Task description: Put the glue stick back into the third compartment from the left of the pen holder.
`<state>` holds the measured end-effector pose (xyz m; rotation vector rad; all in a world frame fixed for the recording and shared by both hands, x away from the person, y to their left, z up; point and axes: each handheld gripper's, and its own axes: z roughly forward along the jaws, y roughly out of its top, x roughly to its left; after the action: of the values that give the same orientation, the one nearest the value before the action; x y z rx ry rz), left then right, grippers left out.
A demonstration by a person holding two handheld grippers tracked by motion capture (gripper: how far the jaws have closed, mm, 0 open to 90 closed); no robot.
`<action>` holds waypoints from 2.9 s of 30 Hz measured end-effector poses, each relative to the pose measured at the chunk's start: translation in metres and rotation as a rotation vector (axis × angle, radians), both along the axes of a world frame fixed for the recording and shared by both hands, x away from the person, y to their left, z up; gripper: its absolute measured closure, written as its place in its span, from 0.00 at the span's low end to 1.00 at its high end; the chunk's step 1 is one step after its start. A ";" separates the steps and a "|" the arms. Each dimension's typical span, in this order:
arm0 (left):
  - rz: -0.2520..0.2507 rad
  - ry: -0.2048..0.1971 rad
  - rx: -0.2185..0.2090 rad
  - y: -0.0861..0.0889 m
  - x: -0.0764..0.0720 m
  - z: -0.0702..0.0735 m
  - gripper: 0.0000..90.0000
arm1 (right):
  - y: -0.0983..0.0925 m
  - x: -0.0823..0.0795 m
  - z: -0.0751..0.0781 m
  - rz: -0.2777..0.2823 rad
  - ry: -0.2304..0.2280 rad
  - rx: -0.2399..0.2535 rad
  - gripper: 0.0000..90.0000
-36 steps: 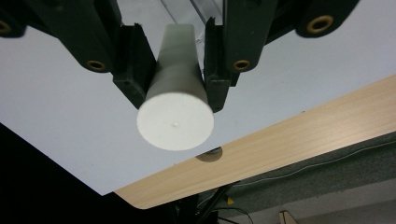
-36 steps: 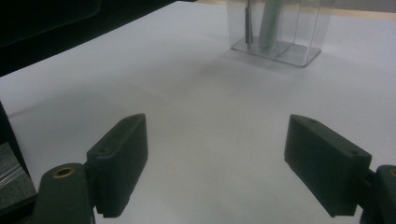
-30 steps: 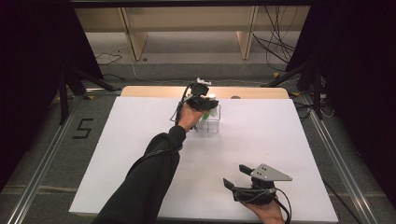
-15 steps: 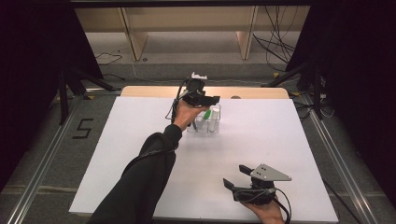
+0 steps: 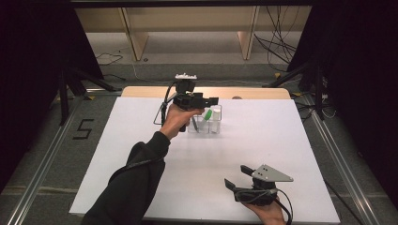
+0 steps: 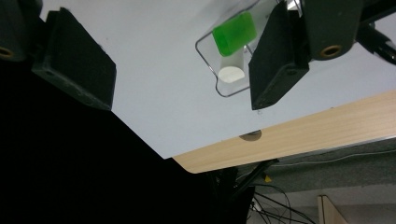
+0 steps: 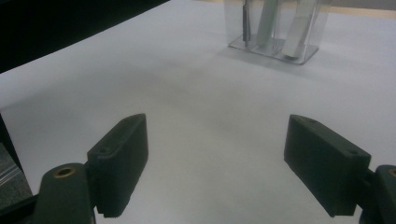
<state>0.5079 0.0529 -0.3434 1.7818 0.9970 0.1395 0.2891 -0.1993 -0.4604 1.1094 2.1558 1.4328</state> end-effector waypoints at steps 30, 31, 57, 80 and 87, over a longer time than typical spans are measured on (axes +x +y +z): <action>-0.110 -0.037 -0.008 0.038 -0.075 -0.050 0.18 | 0.000 0.001 -0.001 -0.004 0.002 -0.001 0.25; -0.108 -0.045 -0.009 0.039 -0.077 -0.051 0.18 | 0.000 0.001 -0.001 -0.006 0.002 0.000 0.25; -0.131 -0.163 -0.033 0.071 -0.116 -0.067 0.17 | 0.001 0.000 -0.001 -0.002 -0.004 0.001 0.25; -0.124 -0.152 0.002 0.109 -0.153 -0.101 0.17 | -0.004 0.000 0.000 -0.011 -0.021 0.000 0.25; -0.122 -0.159 0.025 0.118 -0.164 -0.107 0.17 | -0.007 -0.002 -0.001 -0.012 -0.027 -0.004 0.25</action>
<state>0.3439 0.1712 -0.4506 1.8183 0.7747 0.2142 0.2867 -0.2060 -0.4614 1.0934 2.1293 1.4295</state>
